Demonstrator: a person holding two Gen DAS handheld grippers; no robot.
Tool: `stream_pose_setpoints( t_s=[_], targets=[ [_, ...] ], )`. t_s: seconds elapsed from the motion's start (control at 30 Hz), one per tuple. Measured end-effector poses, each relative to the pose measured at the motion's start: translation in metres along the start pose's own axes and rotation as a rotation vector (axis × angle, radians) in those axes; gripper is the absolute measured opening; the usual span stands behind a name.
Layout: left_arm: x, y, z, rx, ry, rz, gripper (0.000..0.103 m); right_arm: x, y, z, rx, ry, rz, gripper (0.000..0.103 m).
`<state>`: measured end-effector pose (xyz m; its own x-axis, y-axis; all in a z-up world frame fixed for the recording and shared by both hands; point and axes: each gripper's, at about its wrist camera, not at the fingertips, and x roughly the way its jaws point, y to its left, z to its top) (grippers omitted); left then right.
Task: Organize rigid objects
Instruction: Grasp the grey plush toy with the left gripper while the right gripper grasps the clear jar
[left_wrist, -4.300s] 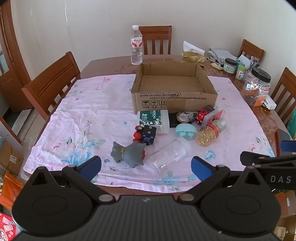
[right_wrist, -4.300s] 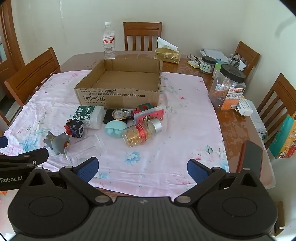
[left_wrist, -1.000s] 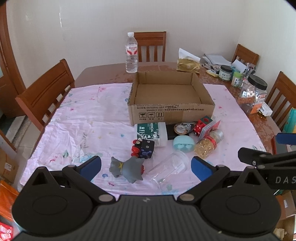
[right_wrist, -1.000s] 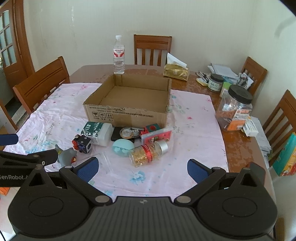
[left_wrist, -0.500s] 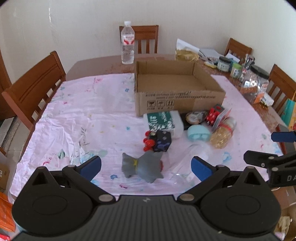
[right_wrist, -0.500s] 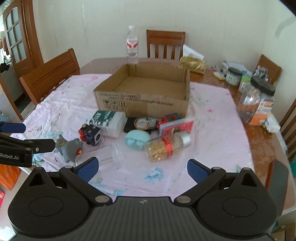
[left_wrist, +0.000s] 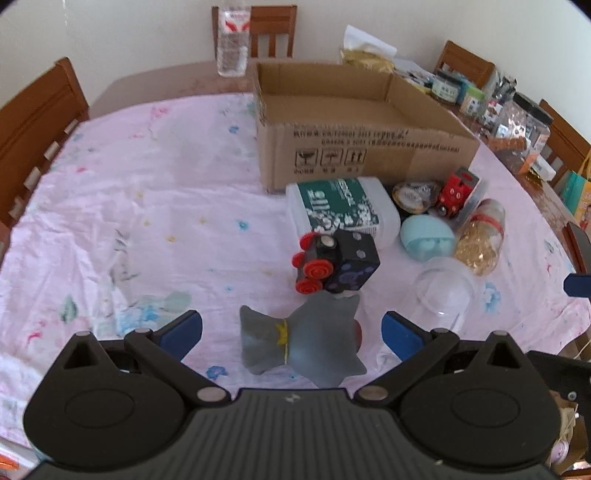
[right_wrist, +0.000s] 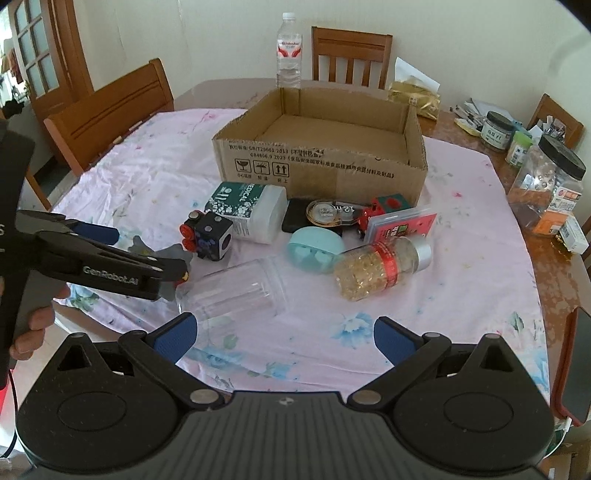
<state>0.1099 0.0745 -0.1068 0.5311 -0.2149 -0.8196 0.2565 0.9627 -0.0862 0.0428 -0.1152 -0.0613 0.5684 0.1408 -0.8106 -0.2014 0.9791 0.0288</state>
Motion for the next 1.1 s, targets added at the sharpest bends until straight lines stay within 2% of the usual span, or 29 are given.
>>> stream_pose_setpoints(
  t_s=[0.23, 0.3, 0.4, 0.5, 0.6, 0.77, 0.9, 1.03, 1.1],
  targets=[
    [0.018, 0.004, 0.001, 0.031, 0.048, 0.023, 0.103, 0.006, 0.002, 0.007, 0.017, 0.013, -0.013, 0.103],
    [0.018, 0.007, -0.002, 0.034, 0.057, 0.009, 0.103, 0.008, 0.003, 0.008, 0.017, 0.016, -0.009, 0.103],
    [0.014, 0.013, -0.003, 0.044, 0.057, 0.032, 0.103, 0.014, 0.003, 0.009, 0.019, 0.022, 0.004, 0.103],
    [0.009, 0.022, -0.004, 0.038, 0.046, 0.091, 0.103, 0.021, 0.002, 0.008, 0.04, 0.035, 0.05, 0.103],
    [0.011, 0.028, -0.008, 0.019, 0.07, 0.074, 0.103, 0.029, 0.002, 0.01, 0.046, 0.04, 0.09, 0.103],
    [0.012, 0.032, -0.013, 0.003, 0.072, 0.061, 0.103, 0.044, 0.004, 0.025, -0.006, 0.025, 0.133, 0.103],
    [0.011, 0.033, -0.013, -0.014, 0.064, 0.056, 0.103, 0.062, 0.008, 0.035, -0.048, 0.05, 0.183, 0.103],
    [0.011, 0.032, -0.014, -0.003, 0.049, 0.057, 0.103, 0.067, 0.018, 0.032, -0.108, 0.097, 0.213, 0.103],
    [0.011, 0.031, -0.014, 0.004, 0.042, 0.059, 0.103, 0.066, 0.025, 0.027, -0.156, 0.105, 0.2, 0.103]
  ],
)
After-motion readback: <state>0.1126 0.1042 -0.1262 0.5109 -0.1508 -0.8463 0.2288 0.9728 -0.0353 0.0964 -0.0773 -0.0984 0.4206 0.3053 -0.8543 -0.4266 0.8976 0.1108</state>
